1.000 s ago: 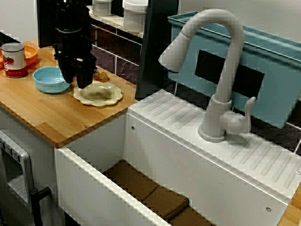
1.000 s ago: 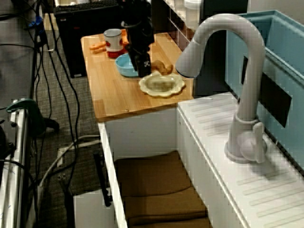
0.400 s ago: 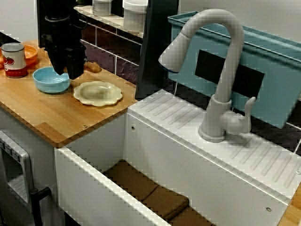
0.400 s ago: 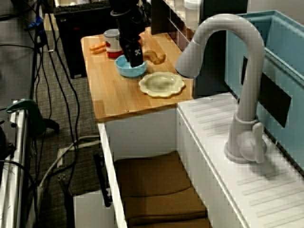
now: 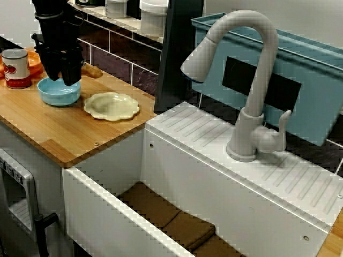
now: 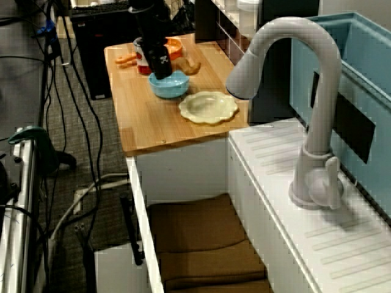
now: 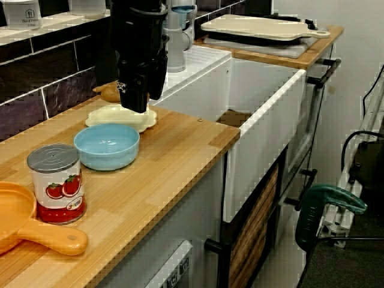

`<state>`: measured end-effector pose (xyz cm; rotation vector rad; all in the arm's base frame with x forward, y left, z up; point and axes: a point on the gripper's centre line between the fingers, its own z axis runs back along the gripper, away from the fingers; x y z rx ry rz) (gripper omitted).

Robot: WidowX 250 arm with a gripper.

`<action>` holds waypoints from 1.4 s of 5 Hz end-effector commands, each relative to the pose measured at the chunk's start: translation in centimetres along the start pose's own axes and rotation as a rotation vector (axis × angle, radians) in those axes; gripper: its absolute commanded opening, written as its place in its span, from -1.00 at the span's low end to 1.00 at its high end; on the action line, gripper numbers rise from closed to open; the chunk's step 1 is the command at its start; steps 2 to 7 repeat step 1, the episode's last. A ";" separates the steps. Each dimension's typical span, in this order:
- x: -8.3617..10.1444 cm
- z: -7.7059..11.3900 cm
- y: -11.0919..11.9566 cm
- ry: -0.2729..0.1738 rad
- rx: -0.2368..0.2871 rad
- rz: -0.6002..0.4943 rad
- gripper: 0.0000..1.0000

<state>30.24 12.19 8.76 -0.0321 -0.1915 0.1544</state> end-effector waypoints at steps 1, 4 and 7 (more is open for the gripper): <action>-0.9 2.8 2.5 -0.069 0.025 0.002 -1.00; -0.9 2.8 2.5 -0.069 0.025 0.002 -1.00; -0.9 2.8 2.5 -0.069 0.025 0.002 -1.00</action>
